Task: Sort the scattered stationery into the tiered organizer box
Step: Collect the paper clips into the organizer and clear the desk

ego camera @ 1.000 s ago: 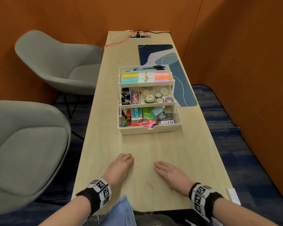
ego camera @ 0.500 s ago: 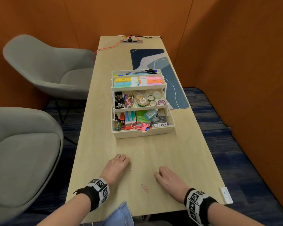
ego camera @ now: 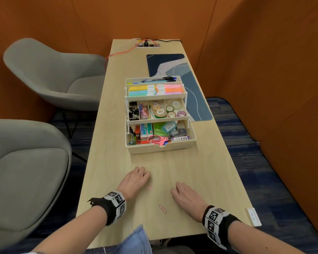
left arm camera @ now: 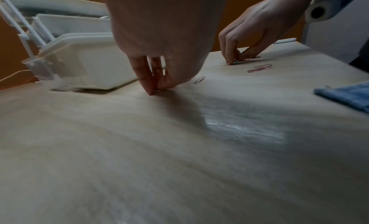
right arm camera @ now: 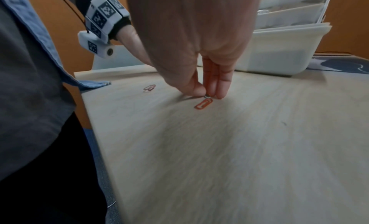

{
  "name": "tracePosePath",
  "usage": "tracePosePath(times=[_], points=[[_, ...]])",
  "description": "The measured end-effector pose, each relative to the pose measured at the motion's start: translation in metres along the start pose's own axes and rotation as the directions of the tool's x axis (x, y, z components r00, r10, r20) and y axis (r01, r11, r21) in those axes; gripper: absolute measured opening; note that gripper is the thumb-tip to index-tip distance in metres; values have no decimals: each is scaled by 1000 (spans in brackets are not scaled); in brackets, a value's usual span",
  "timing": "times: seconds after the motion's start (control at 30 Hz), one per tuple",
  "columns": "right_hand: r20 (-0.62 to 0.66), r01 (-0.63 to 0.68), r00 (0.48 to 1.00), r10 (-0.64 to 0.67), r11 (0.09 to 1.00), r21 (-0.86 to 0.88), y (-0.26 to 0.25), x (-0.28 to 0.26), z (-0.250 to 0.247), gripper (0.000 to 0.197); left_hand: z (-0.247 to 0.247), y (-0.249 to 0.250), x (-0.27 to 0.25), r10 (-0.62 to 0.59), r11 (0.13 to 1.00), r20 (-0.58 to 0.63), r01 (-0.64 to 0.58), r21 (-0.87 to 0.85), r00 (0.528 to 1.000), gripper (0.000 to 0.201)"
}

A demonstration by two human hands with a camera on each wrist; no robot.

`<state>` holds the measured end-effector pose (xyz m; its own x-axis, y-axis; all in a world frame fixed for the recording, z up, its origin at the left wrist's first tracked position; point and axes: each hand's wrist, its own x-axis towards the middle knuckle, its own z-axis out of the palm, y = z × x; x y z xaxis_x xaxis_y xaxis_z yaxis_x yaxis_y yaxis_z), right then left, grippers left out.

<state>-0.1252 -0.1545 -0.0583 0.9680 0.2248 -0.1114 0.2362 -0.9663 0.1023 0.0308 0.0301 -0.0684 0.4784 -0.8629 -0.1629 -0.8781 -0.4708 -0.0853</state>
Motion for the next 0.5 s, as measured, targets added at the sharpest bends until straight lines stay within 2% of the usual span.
tracePosePath(times=[0.13,0.2,0.27,0.37,0.43,0.5], points=[[-35,-20,999,20,1000,7,1,4,3,25,-2,2,4,-14,1000,16,14,9,1000,63],[-42,-22,999,23,1000,11,1,5,3,27,-1,3,6,-17,1000,16,16,3,1000,65],[6,-18,1000,18,1000,13,3,7,0,24,-4,4,8,-25,1000,9,25,10,1000,65],[123,-52,992,40,994,94,4,11,-8,43,-8,5,12,-49,999,13,49,15,999,61],[153,-94,986,62,972,216,5,12,-11,38,-4,4,16,-72,997,15,72,-15,997,67],[198,-214,969,148,902,375,11,13,-10,31,-3,3,17,-82,995,37,84,-57,996,62]])
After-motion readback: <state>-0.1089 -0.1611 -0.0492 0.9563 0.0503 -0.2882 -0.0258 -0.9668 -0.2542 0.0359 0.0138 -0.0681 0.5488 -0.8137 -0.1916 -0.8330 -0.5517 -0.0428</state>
